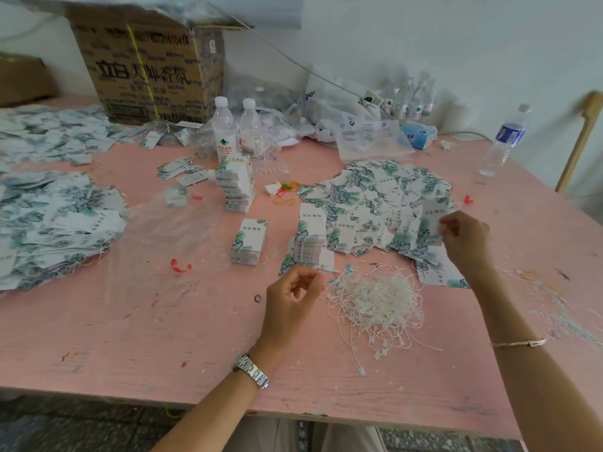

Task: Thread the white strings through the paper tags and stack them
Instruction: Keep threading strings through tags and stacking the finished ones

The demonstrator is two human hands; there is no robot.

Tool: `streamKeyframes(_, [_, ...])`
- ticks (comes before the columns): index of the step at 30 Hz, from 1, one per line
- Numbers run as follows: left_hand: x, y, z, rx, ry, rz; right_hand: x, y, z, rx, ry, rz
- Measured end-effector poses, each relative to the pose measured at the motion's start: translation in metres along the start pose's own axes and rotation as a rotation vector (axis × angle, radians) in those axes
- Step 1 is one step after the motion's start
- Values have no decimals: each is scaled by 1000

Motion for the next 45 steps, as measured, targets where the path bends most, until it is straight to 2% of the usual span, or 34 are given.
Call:
streamKeyframes(5, [-1, -1, -3, 56, 24, -2, -1, -9, -17, -130, 91, -79])
streamKeyframes(11, [1, 2, -1, 77, 28, -2, -11, 5, -37, -430, 329, -185])
streamKeyframes(14, [1, 2, -1, 86, 28, -4, -11, 32, -40, -542, 300, -178])
streamKeyframes(17, [0, 0, -2, 81, 30, -13, -17, 81, -48, -254, 218, -49])
streamKeyframes(20, [0, -2, -3, 69, 29, -21, -32, 128, -63, 162, 358, 31])
streamKeyframes(22, [-1, -2, -2, 66, 27, -24, -41, 150, -73, 332, 449, 29])
streamKeyframes(28, [-1, -2, -1, 79, 13, -26, -56, 172, -93, 334, 554, 46])
streamKeyframes(40, [0, -4, 2, 106, -15, -56, -54, 152, -90, 548, 542, -197])
streamKeyframes(45, [6, -15, 16, 176, -112, -165, -55, 148, -89, 619, 592, -238])
Point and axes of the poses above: each hand's wrist, its own x-axis towards the middle knuckle, its own z-axis out of the back of the hand, y = z × x, the point moved 6 cm from there along x, towards the middle knuckle, and after that the axes turned 14 degrees about -x, right-handed, at the moved point
